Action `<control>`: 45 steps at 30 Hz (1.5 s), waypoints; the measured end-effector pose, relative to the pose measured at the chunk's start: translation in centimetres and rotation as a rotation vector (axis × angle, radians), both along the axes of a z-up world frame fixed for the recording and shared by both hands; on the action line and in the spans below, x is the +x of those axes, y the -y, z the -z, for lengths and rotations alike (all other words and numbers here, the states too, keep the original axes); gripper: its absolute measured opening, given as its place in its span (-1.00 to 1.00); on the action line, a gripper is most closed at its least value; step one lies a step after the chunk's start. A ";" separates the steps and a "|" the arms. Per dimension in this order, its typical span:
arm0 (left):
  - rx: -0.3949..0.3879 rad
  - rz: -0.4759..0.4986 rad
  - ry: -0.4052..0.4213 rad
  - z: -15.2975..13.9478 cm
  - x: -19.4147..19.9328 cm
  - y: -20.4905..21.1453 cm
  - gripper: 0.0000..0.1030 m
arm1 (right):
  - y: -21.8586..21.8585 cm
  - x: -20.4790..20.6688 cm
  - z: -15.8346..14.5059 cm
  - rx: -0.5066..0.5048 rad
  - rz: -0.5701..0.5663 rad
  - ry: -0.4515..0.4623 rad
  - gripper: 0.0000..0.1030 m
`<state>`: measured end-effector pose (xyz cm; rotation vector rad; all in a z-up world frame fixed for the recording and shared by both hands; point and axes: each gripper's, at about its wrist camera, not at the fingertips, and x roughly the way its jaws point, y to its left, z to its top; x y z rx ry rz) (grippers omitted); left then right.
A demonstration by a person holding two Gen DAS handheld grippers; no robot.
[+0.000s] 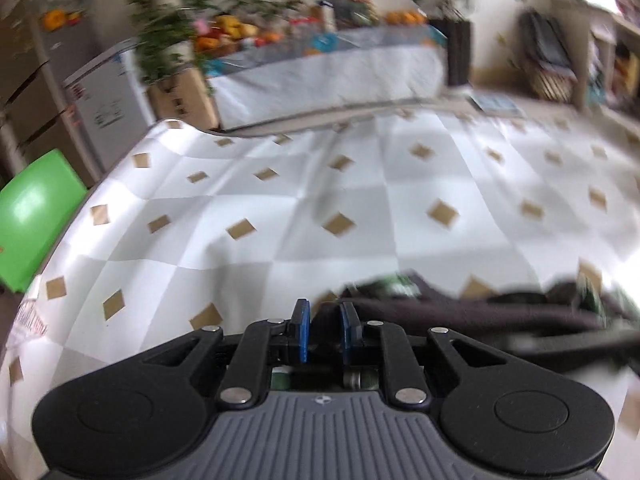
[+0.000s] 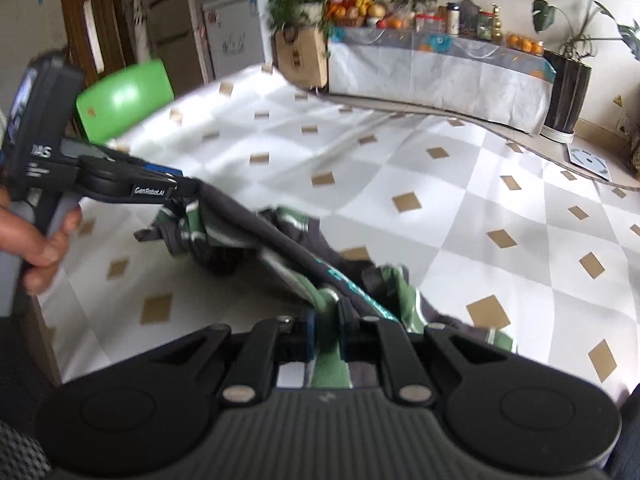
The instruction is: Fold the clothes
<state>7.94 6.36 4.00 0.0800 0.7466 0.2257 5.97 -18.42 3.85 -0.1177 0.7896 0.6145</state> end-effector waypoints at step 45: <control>-0.096 0.433 -0.280 6.0 -0.9 6.7 -0.24 | 3.9 4.0 2.1 0.009 0.375 -0.040 -0.74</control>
